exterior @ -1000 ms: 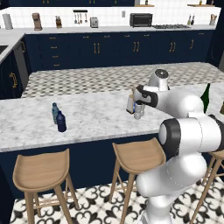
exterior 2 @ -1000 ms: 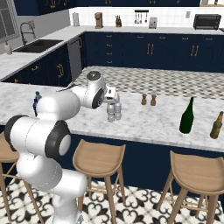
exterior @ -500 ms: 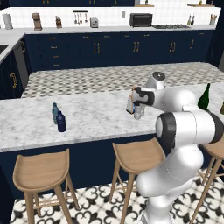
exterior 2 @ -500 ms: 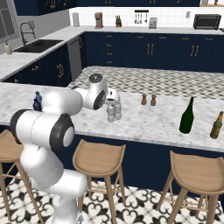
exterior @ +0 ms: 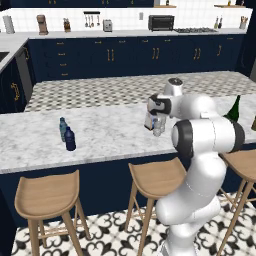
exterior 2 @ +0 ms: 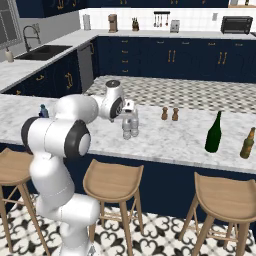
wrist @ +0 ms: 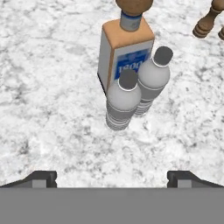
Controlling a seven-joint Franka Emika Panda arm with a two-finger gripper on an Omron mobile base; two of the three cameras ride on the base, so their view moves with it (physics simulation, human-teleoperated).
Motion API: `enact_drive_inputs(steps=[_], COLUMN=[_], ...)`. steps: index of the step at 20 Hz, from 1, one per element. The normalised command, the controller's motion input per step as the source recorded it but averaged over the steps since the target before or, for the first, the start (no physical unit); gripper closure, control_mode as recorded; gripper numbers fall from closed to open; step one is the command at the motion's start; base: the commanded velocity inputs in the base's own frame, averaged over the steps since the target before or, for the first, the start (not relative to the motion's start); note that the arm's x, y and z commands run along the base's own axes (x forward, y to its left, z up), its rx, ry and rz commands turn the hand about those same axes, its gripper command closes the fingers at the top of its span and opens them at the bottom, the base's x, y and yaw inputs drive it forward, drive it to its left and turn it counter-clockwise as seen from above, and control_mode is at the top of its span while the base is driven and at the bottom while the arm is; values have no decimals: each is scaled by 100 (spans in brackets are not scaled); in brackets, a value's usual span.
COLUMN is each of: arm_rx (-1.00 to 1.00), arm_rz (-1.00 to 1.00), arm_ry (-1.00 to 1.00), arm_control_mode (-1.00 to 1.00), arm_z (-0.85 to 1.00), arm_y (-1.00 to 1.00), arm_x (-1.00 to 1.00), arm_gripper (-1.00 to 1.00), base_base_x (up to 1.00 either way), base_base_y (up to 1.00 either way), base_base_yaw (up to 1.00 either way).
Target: Move the plastic bottles in the middle to the plastics group, and the glass bottles in the middle to the glass group.
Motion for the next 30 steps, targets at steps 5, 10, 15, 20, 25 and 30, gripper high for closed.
enact_drive_inputs(steps=[5,10,15,20,25,30], arm_rx=[0,0,0,0,0,0], arm_rz=[2,2,2,1,3,3], arm_ry=[2,-7,-2,0,1,0], arm_control_mode=[-100,-100,-100,-100,-100,-100], arm_z=[-22,-40,-29,-15,-1,-8], arm_y=[0,0,0,-1,-8,-2], arm_x=[33,21,23,22,6,10], arm_gripper=[-100,-100,-100,-100,-100,-100], base_base_x=[0,0,0,0,0,0], base_base_y=[0,0,0,0,0,0], base_base_yaw=[0,0,0,0,0,0])
